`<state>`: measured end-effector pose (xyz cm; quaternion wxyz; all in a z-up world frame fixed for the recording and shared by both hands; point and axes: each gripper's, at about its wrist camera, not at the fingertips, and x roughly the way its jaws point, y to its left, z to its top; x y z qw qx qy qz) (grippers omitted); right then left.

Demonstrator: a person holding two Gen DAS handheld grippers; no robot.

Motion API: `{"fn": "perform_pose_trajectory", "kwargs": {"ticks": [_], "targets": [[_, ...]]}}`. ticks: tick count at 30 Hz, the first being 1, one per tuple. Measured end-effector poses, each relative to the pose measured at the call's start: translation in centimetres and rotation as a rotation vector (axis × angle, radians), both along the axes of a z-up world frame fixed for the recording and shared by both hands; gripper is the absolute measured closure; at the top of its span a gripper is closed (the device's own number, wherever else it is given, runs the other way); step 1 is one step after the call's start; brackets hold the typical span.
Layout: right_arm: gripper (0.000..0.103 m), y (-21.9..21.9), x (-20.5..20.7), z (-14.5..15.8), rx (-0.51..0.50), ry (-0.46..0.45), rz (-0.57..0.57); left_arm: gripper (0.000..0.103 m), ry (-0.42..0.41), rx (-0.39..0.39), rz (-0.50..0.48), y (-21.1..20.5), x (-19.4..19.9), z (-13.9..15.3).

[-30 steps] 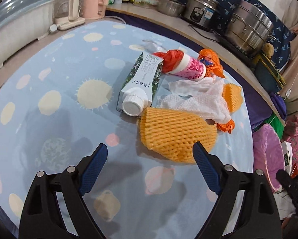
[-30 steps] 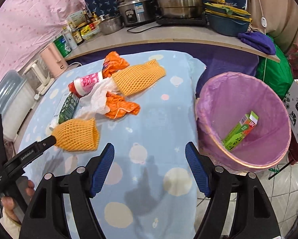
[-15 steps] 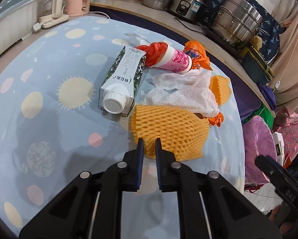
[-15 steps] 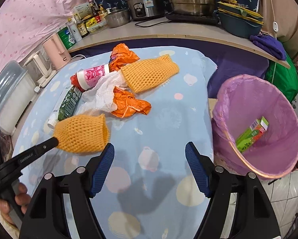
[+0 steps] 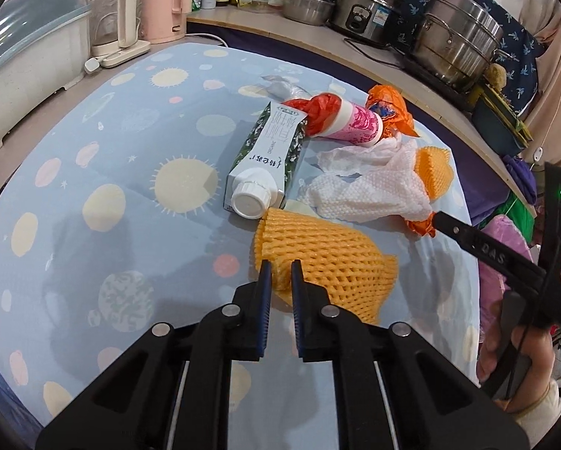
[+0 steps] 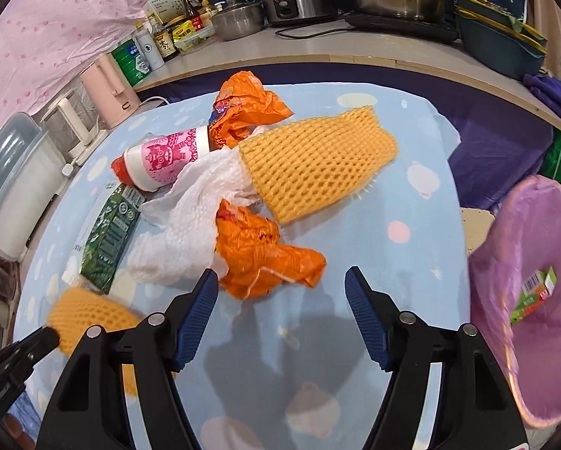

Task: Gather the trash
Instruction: 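Move the left tool to the orange foam net and grasp it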

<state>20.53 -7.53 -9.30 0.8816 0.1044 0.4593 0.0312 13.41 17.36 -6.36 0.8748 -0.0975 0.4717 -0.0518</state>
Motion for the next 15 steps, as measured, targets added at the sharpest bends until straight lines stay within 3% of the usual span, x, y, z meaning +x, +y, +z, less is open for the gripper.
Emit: {"fn": "perform_pose_trajectory", "kwargs": {"ticks": [8,12,15], "targets": [[0.036,0.2,2.3,-2.2,0.035,0.052,0.025,0.093,0.024,0.001,0.006,0.1,0.3,-0.8],[0.056,0.1,1.9,-2.8,0.052,0.061,0.038,0.093,0.023,-0.001,0.008,0.0,0.3,-0.8],[0.061,0.1,0.9,-2.5,0.058,0.043,0.043,0.093,0.017,0.005,0.005,-0.3,0.1,-0.6]]}}
